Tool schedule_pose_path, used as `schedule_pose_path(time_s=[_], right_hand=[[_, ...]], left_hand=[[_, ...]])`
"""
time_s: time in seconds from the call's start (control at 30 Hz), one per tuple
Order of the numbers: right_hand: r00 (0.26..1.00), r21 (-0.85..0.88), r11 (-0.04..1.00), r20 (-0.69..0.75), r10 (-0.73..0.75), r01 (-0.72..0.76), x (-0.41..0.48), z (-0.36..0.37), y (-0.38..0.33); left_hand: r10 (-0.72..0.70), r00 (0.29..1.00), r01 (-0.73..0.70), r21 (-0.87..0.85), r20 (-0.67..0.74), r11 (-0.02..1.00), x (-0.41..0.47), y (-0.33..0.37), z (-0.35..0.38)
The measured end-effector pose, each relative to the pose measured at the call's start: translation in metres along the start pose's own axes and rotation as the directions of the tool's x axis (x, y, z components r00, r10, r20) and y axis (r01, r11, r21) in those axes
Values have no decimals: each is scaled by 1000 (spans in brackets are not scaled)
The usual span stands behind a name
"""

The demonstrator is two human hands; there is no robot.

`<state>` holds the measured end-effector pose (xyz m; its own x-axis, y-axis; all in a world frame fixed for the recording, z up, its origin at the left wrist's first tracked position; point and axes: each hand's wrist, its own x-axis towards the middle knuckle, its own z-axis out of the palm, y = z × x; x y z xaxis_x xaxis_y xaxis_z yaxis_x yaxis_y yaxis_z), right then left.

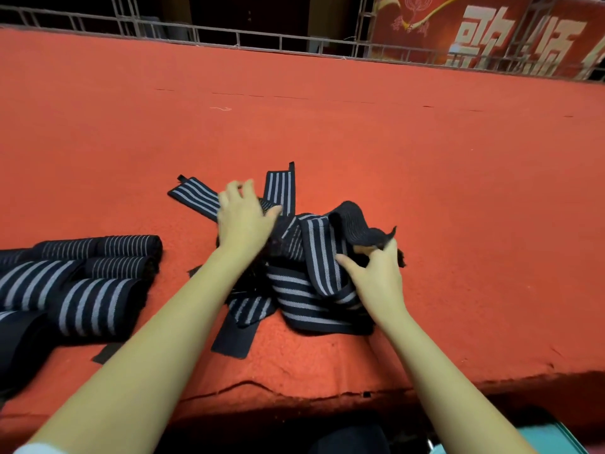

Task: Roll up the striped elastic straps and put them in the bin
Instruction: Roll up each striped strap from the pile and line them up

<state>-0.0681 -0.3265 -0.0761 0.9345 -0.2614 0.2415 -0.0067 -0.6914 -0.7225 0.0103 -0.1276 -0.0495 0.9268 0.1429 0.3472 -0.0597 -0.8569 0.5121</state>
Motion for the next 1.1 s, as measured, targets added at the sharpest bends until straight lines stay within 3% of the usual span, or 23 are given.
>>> schedule_pose_path(time_s=[0.07,0.1,0.13,0.17,0.23,0.33,0.4,0.47,0.53,0.6,0.67,0.73,0.8,0.93,1.1], right_hand=[[1000,2,1000,-12,-7,8,3,2,-2],[1000,-1,1000,-13,-15,15,4,2,-4],[1000,-6,1000,-11,-18,18,4,3,-4],[1000,-9,1000,-2,-12,12,3,4,-5],[1000,-4,1000,-1,-9,9,0,3,-3],[996,32,998,-66,-56,58,-5,-6,0],[985,49,991,-123,-120,127,-5,-12,-2],[968,50,979,-163,-189,199,-2,-16,-7],[938,26,961,-228,-263,276,2,-19,-15],[881,-43,927,-296,-369,373,5,-22,-23],[858,-90,905,-294,-422,415,7,-24,-31],[898,-137,920,-207,-389,367,11,-24,-35],[940,-168,927,-18,-342,334,15,-21,-31],[892,-246,905,386,-236,346,12,-13,-17],[959,-564,808,282,-6,171,13,-15,-11]], left_hand=[[282,948,-221,-338,144,915,-11,24,-8],[385,883,-239,-449,268,861,-19,35,-9],[451,812,-270,-445,372,854,-23,42,-5],[471,762,-334,-353,444,874,-26,45,0],[430,770,-381,-201,472,903,-25,39,13],[302,877,-179,-330,374,927,-24,26,23],[271,886,-146,-329,376,933,-29,26,27],[372,840,-341,-148,396,928,-39,34,31],[444,751,-543,74,489,837,-51,45,34],[441,709,-623,195,551,758,-59,53,37],[417,724,-596,196,549,779,-61,55,36],[387,776,-486,80,498,871,-57,50,34],[375,840,-374,-82,393,924,-52,42,31],[294,938,-250,-231,184,940,-53,27,23],[234,951,-174,-275,203,946,-62,18,24]])
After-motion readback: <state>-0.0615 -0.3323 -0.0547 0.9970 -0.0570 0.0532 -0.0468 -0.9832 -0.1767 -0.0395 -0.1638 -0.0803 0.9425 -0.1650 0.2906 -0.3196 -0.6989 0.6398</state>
